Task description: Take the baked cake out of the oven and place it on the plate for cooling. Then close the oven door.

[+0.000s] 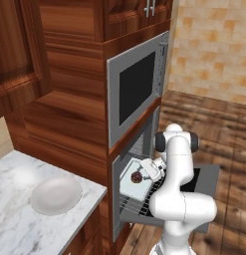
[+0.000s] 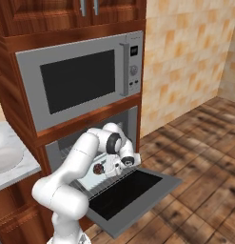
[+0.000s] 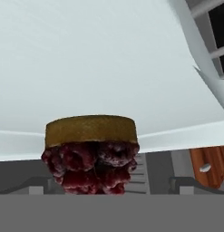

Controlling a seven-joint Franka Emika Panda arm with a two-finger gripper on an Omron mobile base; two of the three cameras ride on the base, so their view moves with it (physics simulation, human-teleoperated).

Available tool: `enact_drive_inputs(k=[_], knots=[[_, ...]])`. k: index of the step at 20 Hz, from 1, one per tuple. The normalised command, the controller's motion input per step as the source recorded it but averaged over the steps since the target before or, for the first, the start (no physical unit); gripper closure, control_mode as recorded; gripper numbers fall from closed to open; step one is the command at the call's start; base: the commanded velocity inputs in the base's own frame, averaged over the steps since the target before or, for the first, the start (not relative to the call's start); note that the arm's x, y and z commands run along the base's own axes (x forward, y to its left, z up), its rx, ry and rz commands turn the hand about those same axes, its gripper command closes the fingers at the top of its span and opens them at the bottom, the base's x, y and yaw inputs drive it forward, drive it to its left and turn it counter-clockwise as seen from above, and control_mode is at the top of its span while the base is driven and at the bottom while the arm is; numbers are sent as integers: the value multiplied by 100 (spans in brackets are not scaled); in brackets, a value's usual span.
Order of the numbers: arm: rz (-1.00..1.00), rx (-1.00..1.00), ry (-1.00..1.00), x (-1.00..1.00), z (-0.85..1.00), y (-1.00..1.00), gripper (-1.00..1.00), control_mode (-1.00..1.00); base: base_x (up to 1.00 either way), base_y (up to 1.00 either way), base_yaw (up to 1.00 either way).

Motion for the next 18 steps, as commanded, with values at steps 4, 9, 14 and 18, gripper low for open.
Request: enact_drive_inputs(k=[4, 9, 14, 18], knots=[[0, -2, -1, 0, -7, 5, -100, -100, 0, 0, 0], [0, -6, 0, 0, -13, 14, -100, -100, 0, 0, 0], [0, -5, 0, -6, -2, 8, -100, -100, 0, 0, 0], [0, -1, 0, -12, 0, 2, -100, -100, 0, 0, 0]])
